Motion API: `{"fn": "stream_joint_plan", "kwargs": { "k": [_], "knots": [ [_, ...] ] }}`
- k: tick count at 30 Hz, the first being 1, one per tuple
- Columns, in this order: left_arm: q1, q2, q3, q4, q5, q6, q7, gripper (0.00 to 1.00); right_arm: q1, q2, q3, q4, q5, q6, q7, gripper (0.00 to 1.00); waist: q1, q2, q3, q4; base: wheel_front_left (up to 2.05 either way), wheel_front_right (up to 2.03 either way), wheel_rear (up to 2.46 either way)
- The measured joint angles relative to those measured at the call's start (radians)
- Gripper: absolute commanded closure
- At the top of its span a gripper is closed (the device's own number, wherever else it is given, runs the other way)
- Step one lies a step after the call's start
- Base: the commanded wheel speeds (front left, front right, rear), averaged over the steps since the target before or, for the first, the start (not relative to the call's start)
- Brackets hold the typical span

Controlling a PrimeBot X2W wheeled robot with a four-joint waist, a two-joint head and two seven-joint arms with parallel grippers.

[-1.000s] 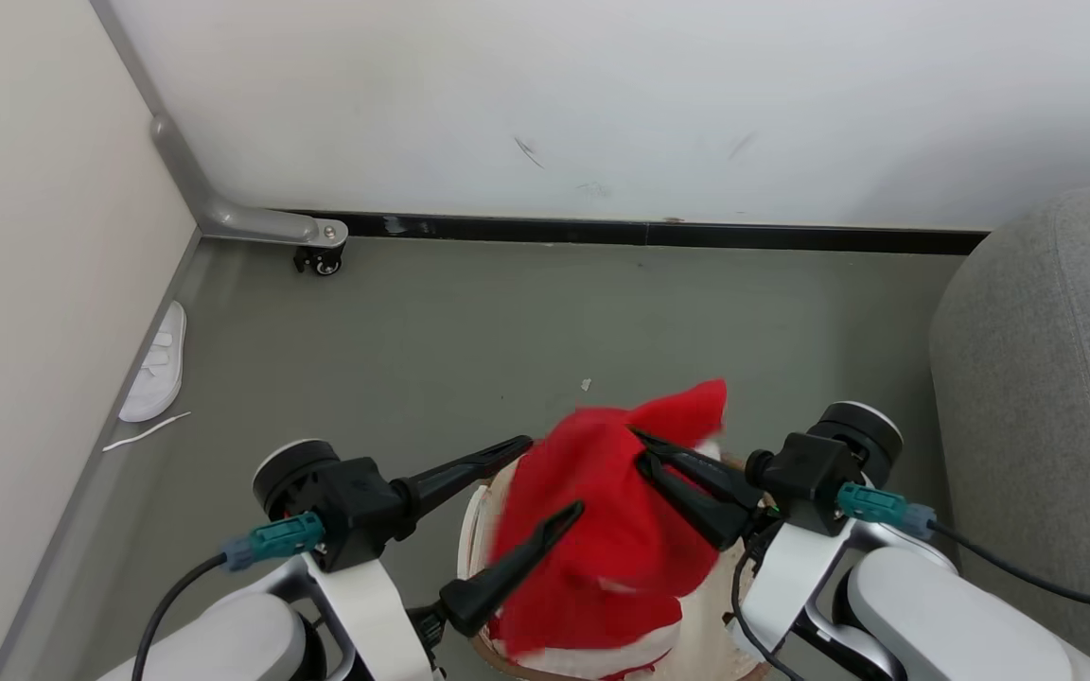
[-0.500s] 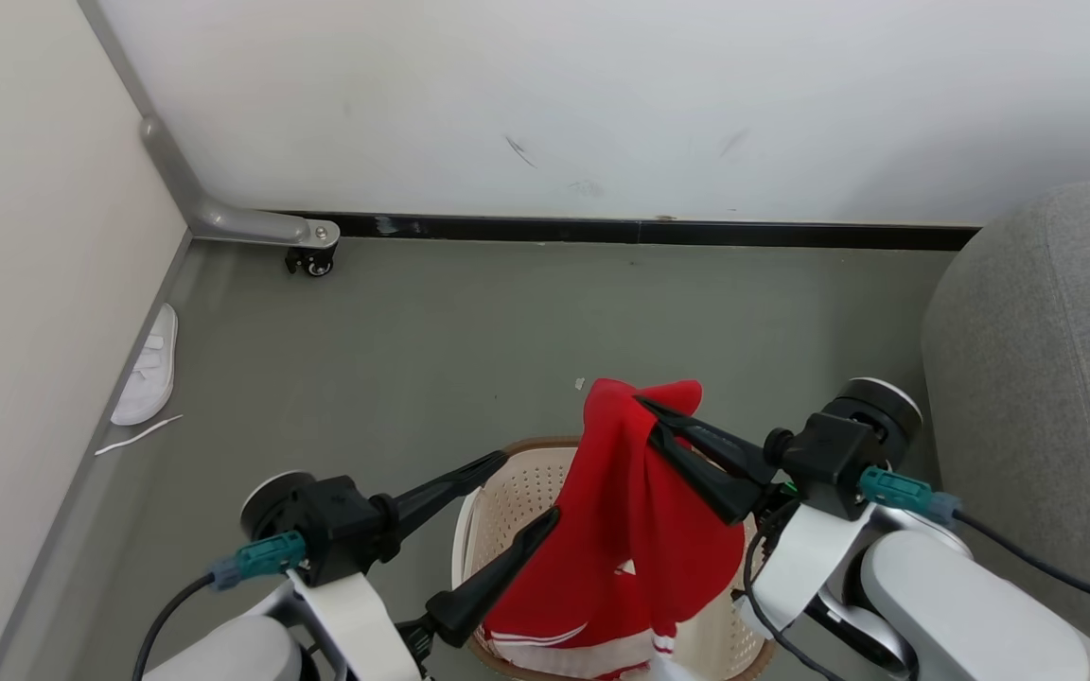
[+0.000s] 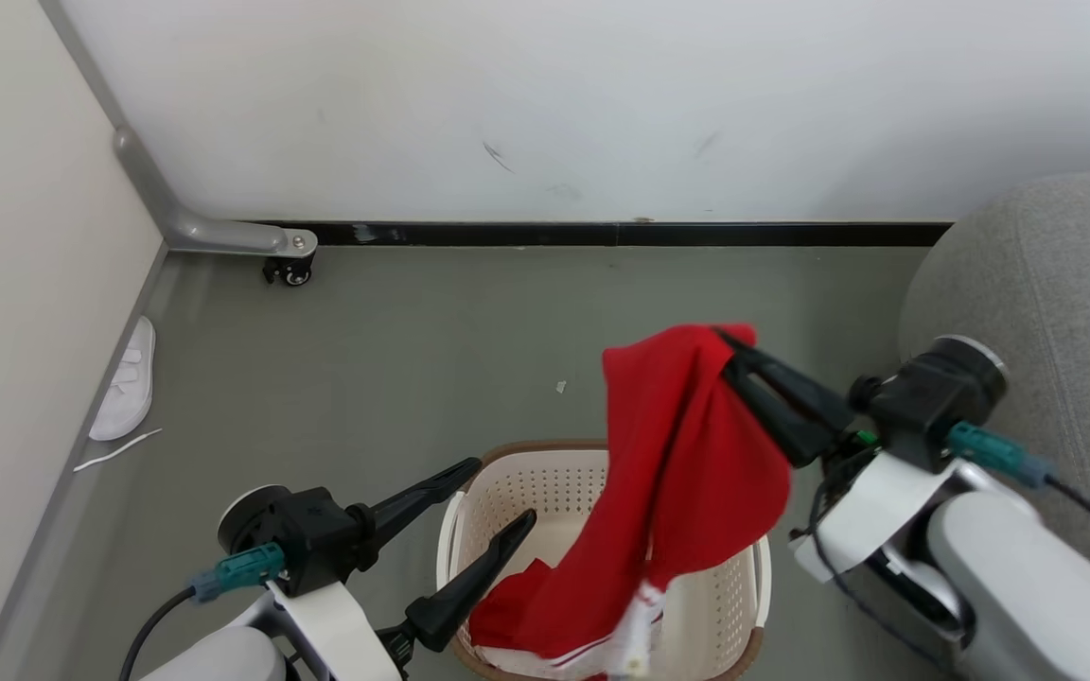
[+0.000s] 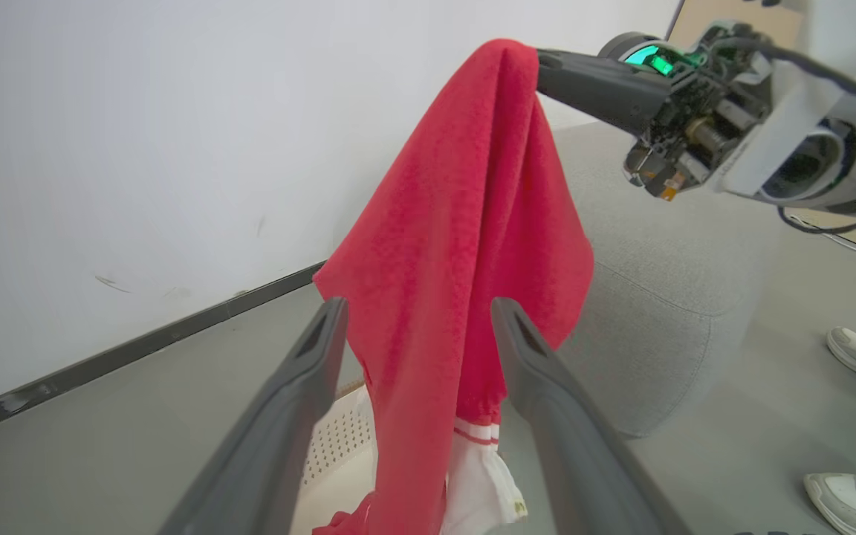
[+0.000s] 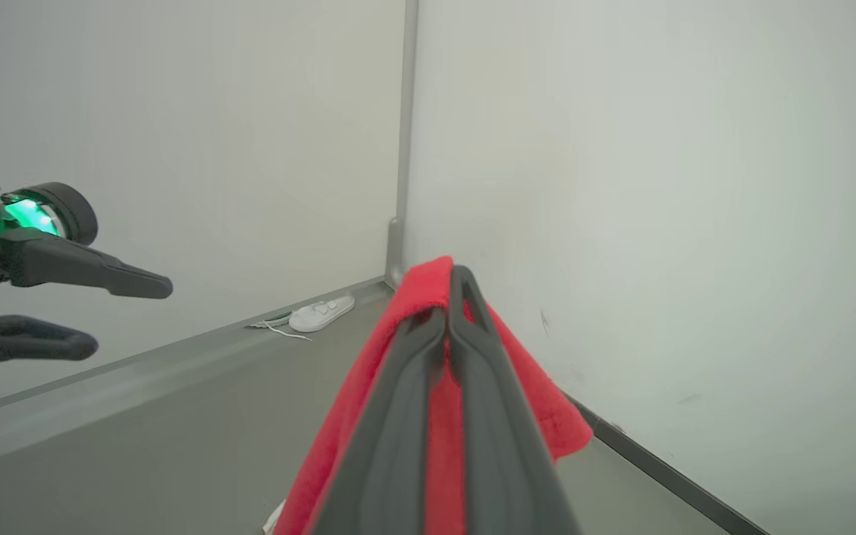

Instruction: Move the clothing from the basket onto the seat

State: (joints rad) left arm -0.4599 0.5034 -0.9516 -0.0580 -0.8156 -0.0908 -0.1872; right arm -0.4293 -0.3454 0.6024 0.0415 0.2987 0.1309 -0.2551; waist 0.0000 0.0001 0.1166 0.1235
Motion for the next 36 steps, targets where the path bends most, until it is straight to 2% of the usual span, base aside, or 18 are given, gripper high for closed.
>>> {"fn": "stream_joint_plan", "kwargs": {
  "k": [7,16,36],
  "knots": [
    [-0.002,-0.005,-0.005,-0.013,0.012,-0.001,-0.008,0.0,0.013,-0.015,-0.088,-0.022,-0.023,0.0,0.0,1.0,0.0,0.0,-0.001,-0.023,0.0,0.0,0.0],
    [-0.009,-0.026,-0.031,-0.045,0.051,-0.009,-0.009,0.0,0.042,-0.015,-0.135,-0.049,-0.044,0.0,0.0,1.0,0.0,0.0,0.001,-0.065,0.0,0.0,0.0],
    [-0.046,-0.024,-0.051,-0.063,0.06,-0.018,-0.008,0.0,0.119,-0.012,-0.234,-0.128,-0.092,0.0,0.0,1.0,0.0,0.0,0.008,-0.211,0.0,0.0,0.0]
  ]
}}
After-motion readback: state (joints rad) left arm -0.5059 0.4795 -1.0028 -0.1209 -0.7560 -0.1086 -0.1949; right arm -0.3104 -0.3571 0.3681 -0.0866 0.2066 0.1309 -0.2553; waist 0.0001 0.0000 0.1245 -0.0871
